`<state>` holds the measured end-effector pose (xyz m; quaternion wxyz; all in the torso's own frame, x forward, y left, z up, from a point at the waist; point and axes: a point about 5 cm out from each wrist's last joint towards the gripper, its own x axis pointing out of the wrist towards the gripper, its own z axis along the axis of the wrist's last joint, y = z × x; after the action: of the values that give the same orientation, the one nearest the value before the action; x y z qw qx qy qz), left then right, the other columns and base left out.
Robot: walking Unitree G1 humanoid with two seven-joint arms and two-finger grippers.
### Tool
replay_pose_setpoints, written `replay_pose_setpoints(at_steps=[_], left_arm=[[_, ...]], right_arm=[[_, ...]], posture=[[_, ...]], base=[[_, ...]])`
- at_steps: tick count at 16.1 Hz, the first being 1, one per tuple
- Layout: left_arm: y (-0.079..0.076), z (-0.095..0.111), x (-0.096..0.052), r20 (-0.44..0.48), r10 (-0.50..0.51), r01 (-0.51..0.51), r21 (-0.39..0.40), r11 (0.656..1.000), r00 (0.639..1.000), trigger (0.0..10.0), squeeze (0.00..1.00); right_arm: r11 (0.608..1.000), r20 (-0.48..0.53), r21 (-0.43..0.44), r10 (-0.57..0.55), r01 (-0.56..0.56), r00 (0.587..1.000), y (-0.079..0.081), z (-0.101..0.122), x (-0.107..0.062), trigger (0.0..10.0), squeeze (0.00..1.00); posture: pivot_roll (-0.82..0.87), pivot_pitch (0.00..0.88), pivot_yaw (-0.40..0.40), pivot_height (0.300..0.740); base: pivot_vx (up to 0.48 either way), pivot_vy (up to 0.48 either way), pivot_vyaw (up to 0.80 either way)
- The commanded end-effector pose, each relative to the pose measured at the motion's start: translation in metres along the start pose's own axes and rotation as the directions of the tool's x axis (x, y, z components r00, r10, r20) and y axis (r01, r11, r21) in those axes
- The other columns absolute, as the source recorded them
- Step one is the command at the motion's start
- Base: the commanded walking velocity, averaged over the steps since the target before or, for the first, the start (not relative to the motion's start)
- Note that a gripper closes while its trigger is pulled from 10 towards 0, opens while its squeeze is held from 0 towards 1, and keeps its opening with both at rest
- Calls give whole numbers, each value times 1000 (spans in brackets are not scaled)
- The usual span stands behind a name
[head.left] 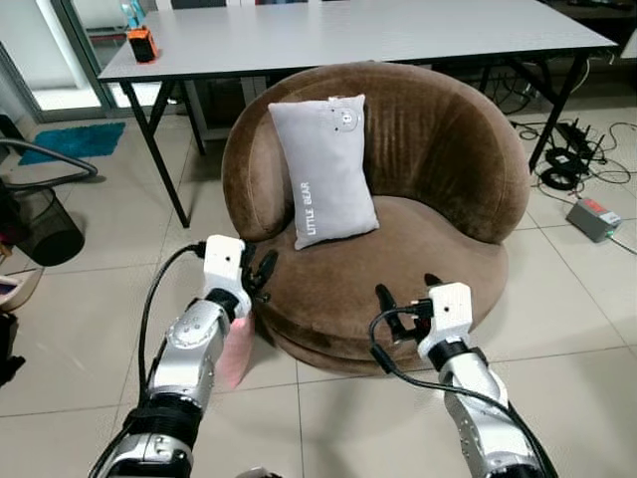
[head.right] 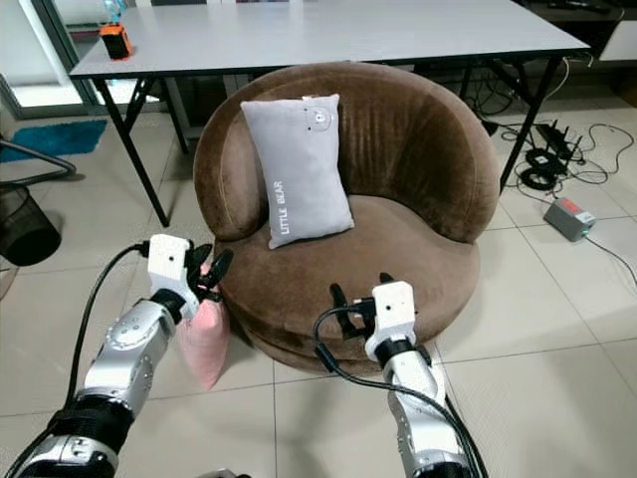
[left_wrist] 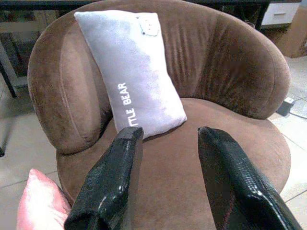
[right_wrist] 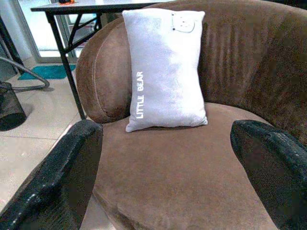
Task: Move the pillow to the sofa from floor
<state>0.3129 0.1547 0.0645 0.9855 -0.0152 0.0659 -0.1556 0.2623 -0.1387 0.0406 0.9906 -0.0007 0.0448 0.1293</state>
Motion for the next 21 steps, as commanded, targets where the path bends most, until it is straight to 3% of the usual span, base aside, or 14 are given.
replay_pose_setpoints(at_steps=[1, 5, 15, 21], left_arm=[[4, 4, 3, 9, 26, -26, -1, 1000, 1000, 10000, 0], [5, 5, 6, 14, 52, -52, -1, 999, 999, 10000, 0], [0, 1, 2, 22, 60, -60, 14, 998, 998, 10000, 0], [-3, -7, -4, -18, 66, -67, -28, 997, 998, 10000, 0]], right_arm=[[1000, 8, 24, -5, 5, 1000, -1, 1, 3, 10000, 0], [1000, -6, 30, 8, -7, 1000, 0, -3, -1, 10000, 0], [999, -54, 35, 9, -8, 999, -2, -16, -12, 10000, 0], [999, -87, 41, 9, -6, 996, -6, -22, -18, 10000, 0]], posture=[[-105, 0, 74, 740], [-106, 0, 64, 740], [-99, 7, 48, 740], [-85, 32, 29, 740]], base=[[0, 0, 0], [-316, 0, 0], [0, 0, 0], [0, 426, 0]])
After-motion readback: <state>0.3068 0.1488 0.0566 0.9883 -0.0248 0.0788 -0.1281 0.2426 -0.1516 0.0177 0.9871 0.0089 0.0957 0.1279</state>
